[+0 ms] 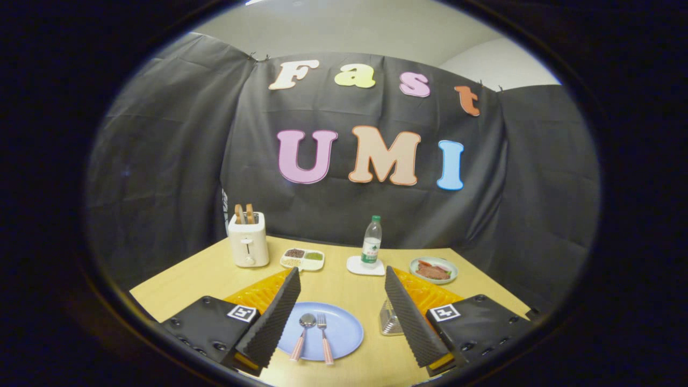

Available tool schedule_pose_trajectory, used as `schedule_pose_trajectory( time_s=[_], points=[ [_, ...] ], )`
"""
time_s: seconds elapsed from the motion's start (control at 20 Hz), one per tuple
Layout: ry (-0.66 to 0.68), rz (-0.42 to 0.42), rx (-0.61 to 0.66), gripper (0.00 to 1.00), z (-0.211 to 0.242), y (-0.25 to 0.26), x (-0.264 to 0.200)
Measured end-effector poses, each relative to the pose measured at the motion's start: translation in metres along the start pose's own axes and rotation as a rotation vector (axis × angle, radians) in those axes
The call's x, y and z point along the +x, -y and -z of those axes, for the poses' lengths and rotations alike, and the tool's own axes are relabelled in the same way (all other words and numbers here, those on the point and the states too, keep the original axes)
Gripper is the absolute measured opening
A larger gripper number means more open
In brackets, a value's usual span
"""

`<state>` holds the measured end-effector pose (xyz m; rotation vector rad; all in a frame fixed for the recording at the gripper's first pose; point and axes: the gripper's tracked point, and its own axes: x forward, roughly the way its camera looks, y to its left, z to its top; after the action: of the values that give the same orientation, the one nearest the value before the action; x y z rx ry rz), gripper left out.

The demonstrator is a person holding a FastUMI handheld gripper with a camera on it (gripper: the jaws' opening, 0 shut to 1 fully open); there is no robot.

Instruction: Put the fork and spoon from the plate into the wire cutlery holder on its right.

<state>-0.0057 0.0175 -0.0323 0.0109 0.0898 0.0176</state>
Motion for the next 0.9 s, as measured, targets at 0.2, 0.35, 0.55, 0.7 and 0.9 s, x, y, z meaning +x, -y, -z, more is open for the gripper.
schedule_pose_trajectory(
  time_s=[0.2,0.35,0.55,0.7,0.9],
  points=[
    [-0.071,0.006,0.019,0.99,0.025,-0.007,-0.002],
    [-0.132,0.008,0.042,0.99,0.048,-0.010,-0.001],
    [-0.211,0.017,0.049,0.99,0.082,-0.005,0.006],
    [-0.268,0.029,0.033,0.99,0.109,0.001,0.015],
    [-0.344,0.040,0.014,0.99,0.144,0.007,0.031]
  ],
)
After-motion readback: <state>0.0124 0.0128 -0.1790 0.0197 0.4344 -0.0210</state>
